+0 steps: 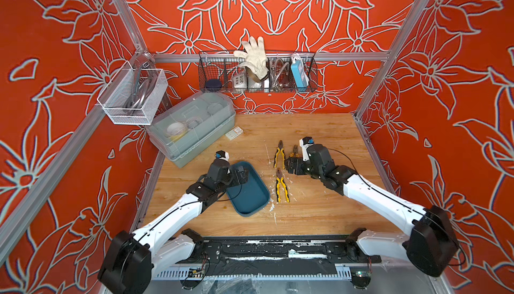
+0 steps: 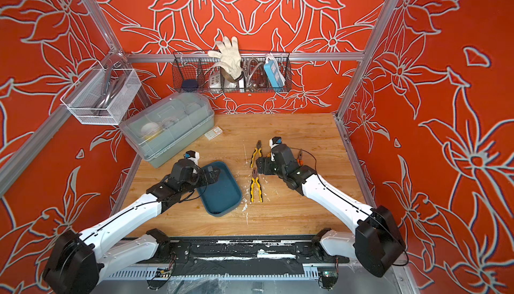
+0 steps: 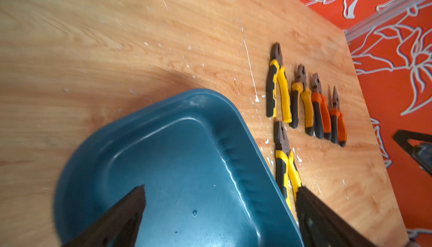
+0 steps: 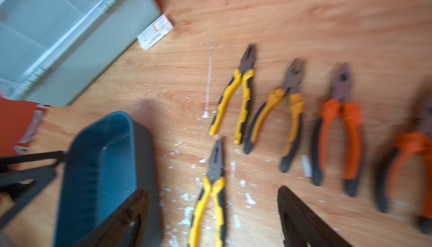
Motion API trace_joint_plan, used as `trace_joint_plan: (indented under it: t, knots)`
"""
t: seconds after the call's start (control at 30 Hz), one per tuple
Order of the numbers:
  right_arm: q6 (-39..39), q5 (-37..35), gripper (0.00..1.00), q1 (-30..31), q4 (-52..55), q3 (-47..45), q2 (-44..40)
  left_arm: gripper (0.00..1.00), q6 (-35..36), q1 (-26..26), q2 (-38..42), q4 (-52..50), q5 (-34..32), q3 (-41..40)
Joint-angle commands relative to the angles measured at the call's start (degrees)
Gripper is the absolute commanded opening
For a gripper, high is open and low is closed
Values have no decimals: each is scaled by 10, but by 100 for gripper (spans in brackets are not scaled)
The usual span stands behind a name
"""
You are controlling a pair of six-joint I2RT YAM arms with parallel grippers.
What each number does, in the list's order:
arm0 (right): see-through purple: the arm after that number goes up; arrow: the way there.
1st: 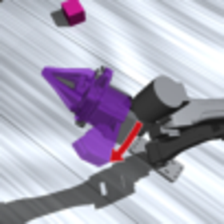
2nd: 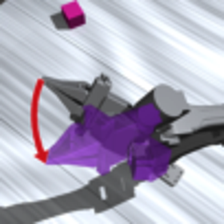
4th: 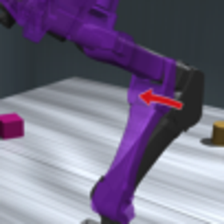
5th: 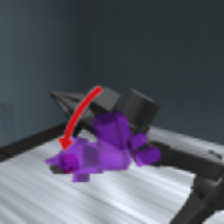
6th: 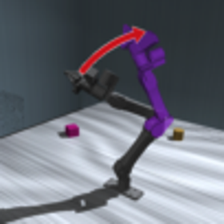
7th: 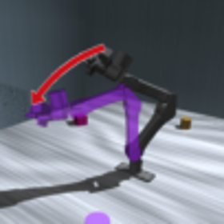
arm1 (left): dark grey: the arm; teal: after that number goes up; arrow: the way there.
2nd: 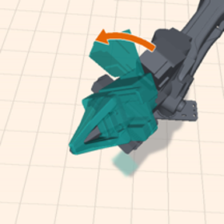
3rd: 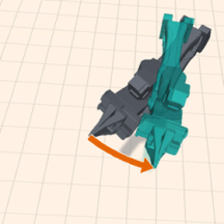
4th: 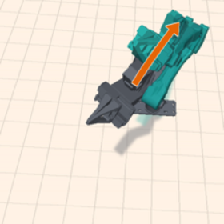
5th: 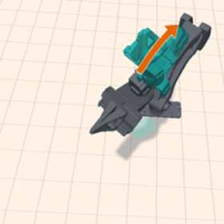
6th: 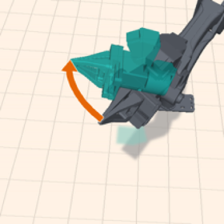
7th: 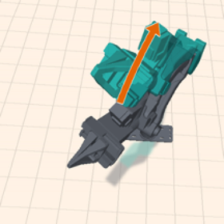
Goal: Take the pliers out of the storage box
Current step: Adjust the storage box at the center of the board.
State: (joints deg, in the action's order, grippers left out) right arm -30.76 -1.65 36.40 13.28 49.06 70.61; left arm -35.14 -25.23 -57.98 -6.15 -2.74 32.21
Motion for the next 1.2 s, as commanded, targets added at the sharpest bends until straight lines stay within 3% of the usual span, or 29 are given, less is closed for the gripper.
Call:
trace_joint_plan:
  t: [0.0,0.13,0.3,0.63,0.9,1.17]
  knots:
    - [59,-96,91,3,117,4,-25,99,-29,-2,42,-53,-121,-2]
    - [69,-106,100,3,101,-15,-60,99,-66,0,71,-76,-173,-20]
    - [44,-24,100,18,135,-8,-16,99,-73,5,45,-58,-144,-23]
    - [-65,-8,100,167,-1,-92,51,99,-62,16,-81,-41,-83,7]
    - [-75,-25,100,268,-15,-33,146,99,-39,16,-102,1,-33,10]
    - [-60,-39,100,300,-7,10,190,99,-22,16,-80,47,-12,-7]
